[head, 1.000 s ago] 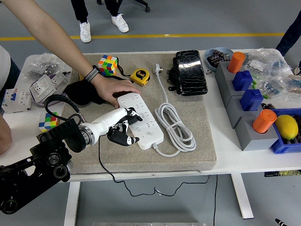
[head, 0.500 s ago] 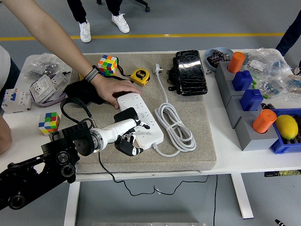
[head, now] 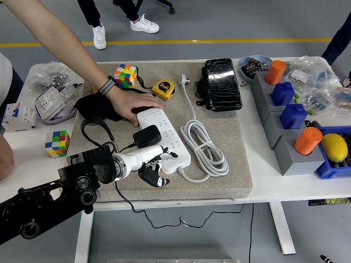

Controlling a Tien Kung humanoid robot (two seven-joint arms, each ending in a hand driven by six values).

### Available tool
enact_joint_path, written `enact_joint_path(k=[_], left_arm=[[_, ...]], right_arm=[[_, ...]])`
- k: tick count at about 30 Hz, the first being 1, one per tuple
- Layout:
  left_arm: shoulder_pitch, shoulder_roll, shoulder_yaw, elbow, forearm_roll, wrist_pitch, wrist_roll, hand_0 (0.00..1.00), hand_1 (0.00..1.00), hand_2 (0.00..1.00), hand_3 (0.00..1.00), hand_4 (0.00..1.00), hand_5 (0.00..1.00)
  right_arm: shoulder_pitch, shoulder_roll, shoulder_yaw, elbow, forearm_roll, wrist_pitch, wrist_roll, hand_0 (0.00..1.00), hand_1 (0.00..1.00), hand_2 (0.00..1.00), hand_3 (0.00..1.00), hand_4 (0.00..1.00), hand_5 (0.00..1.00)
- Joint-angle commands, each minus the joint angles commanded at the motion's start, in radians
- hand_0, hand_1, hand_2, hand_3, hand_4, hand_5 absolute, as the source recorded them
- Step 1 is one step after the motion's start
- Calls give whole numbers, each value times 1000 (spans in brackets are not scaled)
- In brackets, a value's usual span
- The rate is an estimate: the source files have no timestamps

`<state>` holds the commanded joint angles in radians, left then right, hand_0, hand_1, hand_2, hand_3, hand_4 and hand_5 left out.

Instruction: Put the plug near the board,insert it into the board,press the button,pull the plug out

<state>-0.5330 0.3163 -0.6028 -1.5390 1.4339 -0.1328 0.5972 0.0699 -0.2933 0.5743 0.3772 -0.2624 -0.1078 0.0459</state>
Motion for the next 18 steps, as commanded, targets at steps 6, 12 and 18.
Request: enact_joint_path(k=[6, 12, 18], left_arm=[[-4, -7, 4, 23, 8, 8, -1, 61, 96, 168, 873, 691, 2], [-5, -10, 9, 37, 10, 6, 4, 61, 94, 166, 866, 716, 2], [-3, -9, 15, 44, 12, 0, 10, 61, 95, 167, 857, 711, 2]], right_arm=[[1, 1, 10, 5, -7, 0, 0, 570, 640, 609, 538, 922, 477], [1, 0, 13, 6, -10, -1, 0, 570, 640, 610, 537, 921, 478], [0, 0, 13, 5, -10, -1, 1, 570, 640, 609, 538, 921, 478]])
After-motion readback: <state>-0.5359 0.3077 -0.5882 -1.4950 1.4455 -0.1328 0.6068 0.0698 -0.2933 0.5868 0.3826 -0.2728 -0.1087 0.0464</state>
